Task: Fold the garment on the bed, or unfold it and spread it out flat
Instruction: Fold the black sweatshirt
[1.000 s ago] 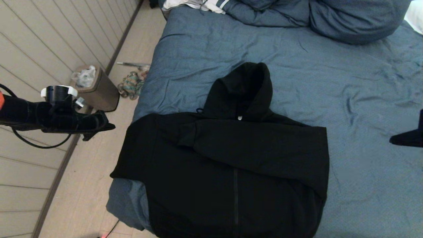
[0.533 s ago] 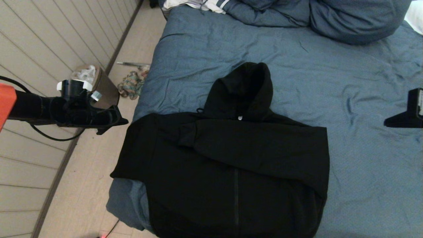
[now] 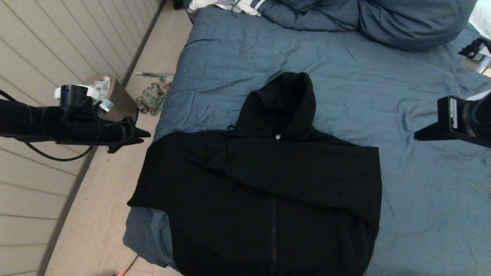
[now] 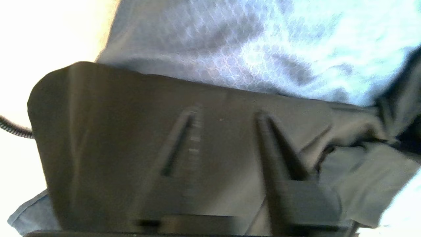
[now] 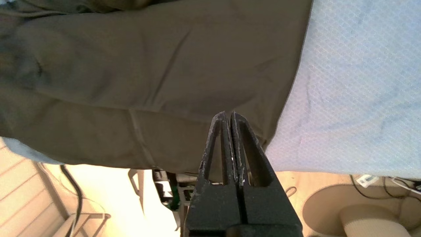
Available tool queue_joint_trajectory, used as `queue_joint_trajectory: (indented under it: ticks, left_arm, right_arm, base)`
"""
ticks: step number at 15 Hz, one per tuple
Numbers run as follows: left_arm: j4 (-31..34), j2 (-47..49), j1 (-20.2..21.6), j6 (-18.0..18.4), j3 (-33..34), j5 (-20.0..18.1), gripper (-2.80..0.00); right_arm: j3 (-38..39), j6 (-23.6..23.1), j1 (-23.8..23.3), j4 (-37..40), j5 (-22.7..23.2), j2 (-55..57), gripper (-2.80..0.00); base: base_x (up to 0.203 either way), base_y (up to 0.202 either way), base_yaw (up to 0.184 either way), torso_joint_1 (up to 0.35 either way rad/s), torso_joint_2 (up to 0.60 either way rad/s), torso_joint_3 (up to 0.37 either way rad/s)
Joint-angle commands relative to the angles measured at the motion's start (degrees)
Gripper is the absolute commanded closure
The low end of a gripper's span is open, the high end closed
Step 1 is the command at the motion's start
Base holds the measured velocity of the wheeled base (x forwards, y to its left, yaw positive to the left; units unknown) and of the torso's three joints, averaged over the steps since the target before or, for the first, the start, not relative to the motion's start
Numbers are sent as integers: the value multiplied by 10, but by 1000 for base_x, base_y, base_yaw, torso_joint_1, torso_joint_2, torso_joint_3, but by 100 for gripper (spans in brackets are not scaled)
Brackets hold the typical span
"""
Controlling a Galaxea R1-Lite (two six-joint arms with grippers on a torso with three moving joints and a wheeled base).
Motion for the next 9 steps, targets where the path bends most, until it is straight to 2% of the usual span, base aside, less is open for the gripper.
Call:
queue_joint_trajectory:
  ticks: [1, 4, 7, 8, 9]
  left_arm:
    - [1, -19, 8, -2, 7, -16, -280]
    - [-4, -21, 11, 7, 54, -55, -280]
    - [-6, -24, 11, 82, 108, -107, -280]
    - [-7, -20, 11, 98, 113, -112, -280]
    - [-10, -19, 11, 98, 111, -115, -280]
  right_arm:
    - [-3, 6, 6, 4, -10, 11, 0]
    - [-7, 11, -15, 17, -63, 25, 0]
    - [-4, 3, -48, 32, -118, 63, 0]
    - [-4, -1, -73, 31, -122, 75, 0]
    - [-9, -5, -93, 30, -124, 82, 0]
  base:
    - [0, 0, 0, 0, 0, 0]
    - [0, 0, 0, 0, 0, 0]
    - [0, 0, 0, 0, 0, 0]
    - [0, 0, 0, 0, 0, 0]
    - [0, 0, 0, 0, 0, 0]
